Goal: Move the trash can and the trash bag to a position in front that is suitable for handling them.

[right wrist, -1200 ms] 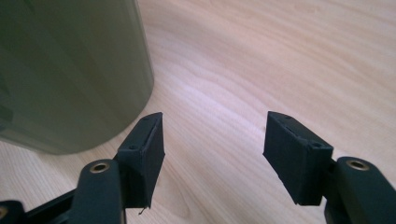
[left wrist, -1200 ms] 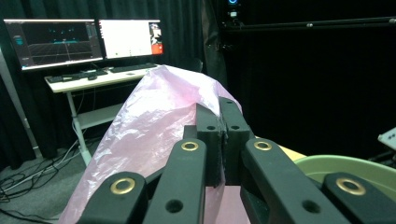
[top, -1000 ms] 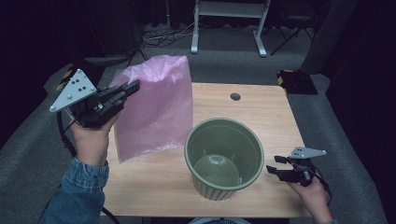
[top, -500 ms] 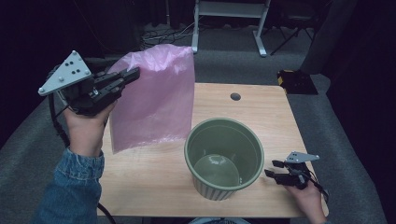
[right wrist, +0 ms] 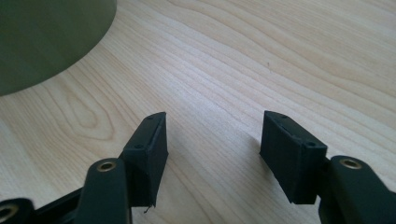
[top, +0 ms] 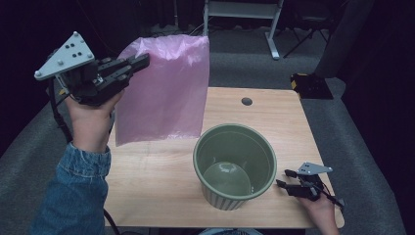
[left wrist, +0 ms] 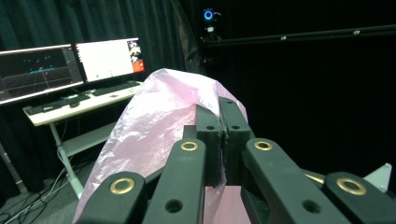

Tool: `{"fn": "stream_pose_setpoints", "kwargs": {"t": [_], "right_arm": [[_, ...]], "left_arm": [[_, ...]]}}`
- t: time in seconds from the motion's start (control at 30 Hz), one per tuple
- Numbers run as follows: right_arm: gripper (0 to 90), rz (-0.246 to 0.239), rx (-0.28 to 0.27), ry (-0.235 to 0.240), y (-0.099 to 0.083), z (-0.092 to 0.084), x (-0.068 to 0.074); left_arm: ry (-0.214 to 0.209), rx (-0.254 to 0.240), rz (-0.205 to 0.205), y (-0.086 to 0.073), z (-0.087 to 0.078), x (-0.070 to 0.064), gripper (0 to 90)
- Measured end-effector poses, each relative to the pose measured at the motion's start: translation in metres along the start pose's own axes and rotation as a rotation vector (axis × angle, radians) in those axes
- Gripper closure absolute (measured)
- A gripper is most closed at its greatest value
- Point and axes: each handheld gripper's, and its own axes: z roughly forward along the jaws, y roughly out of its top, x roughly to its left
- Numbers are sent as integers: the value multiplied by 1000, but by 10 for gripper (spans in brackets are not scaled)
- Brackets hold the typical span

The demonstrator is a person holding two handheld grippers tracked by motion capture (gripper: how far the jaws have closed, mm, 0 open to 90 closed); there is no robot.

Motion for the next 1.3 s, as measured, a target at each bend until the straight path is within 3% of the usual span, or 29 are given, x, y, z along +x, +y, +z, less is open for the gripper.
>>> {"fn": "stream_pose_setpoints", "kwargs": {"t": [0.23,0.6,0.9,1.07,1.3], "right_arm": [[340,-6,-30,-7,-4,1,-3],[337,-2,-28,-6,-4,2,-3],[336,-3,-29,-6,-4,2,-3],[336,-2,-29,-6,-4,2,-3],[336,-2,-29,-6,-4,2,-3]], "left_arm": [[-36,-20,-6,12,15,-5,884],[-140,-48,-34,9,40,-30,881],[-221,-8,-31,0,69,-56,880],[-267,-5,-42,-5,86,-70,880],[-310,6,-29,-13,106,-89,875]]}}
